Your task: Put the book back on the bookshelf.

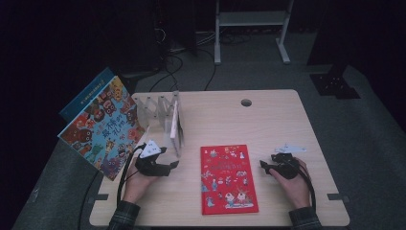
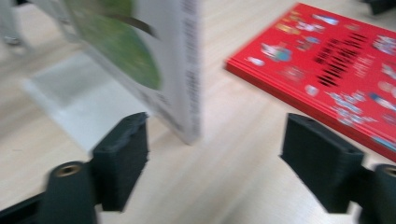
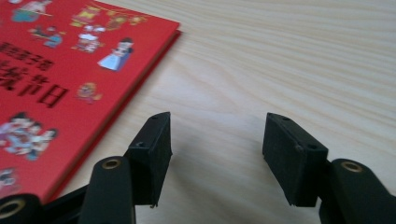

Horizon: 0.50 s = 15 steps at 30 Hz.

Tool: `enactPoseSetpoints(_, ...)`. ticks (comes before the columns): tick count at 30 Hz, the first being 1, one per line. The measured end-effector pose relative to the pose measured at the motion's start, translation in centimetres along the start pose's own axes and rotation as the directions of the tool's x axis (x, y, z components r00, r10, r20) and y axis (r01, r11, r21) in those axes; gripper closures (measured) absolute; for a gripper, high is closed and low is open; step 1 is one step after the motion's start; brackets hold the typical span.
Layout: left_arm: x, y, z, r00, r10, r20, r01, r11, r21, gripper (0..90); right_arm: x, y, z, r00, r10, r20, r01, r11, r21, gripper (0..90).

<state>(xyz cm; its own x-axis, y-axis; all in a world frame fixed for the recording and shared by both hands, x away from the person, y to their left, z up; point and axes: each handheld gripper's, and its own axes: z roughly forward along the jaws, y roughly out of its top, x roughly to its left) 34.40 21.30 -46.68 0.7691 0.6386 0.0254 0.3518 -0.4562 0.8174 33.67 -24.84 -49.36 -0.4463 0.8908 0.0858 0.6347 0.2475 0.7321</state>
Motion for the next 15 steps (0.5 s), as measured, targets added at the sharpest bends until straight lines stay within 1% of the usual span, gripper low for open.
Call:
enactPoseSetpoints(1, -0.4, -0.2, 0.1, 0.9997, 0.016, 0.017, -0.017, 0.9998, 0.008, 15.9, 0.1, 0.1, -0.1, 1.0, -0.003, -0.006, 0.003, 1.0, 0.001, 42.8)
enactPoseSetpoints(2, -0.7, -0.3, 0.2, 0.9995, 0.02, 0.024, -0.021, 0.9996, 0.02, 12.8, 0.4, 0.3, -0.2, 0.9997, -0.003, -0.022, 0.003, 1.0, 0.004, 43.2)
enactPoseSetpoints(4, -1.4, -0.5, 0.4, 0.9979, 0.042, 0.05, -0.044, 0.9984, 0.035, 9.7, 0.8, 0.5, -0.3, 0.999, -0.002, -0.045, 0.002, 1.0, 0.001, 44.3)
enactPoseSetpoints(6, -2.2, -0.7, 0.8, 0.9957, 0.05, 0.077, -0.054, 0.9972, 0.051, 7.0, 1.4, 0.8, -0.5, 0.9975, -0.001, -0.07, 0.001, 1.0, 0.007, 45.1)
enactPoseSetpoints(7, -2.4, -0.8, 0.9, 0.9948, 0.053, 0.086, -0.059, 0.9966, 0.057, 6.0, 1.6, 0.9, -0.5, 0.9961, 0.001, -0.088, 0.0, 1.0, 0.011, 45.8)
enactPoseSetpoints(8, -2.8, -0.8, 1.1, 0.9942, 0.054, 0.093, -0.06, 0.9959, 0.068, 4.5, 1.8, 1.0, -0.5, 0.9954, 0.002, -0.095, 0.0, 1.0, 0.014, 47.1)
enactPoseSetpoints(11, -3.8, -0.9, 1.8, 0.99, 0.087, 0.111, -0.099, 0.9893, 0.107, 1.4, 2.4, 1.2, -0.2, 0.9917, 0.0, -0.128, 0.004, 1.0, 0.029, 49.0)
enactPoseSetpoints(14, -4.8, -0.7, 2.4, 0.9866, 0.126, 0.103, -0.14, 0.9798, 0.142, 0.0, 3.0, 1.4, 0.2, 0.987, 0.003, -0.16, 0.003, 0.999, 0.037, 50.6)
enactPoseSetpoints(15, -5.1, -0.6, 2.6, 0.9855, 0.129, 0.11, -0.145, 0.9788, 0.145, 0.0, 3.3, 1.5, 0.3, 0.986, 0.003, -0.167, 0.004, 0.999, 0.041, 51.1)
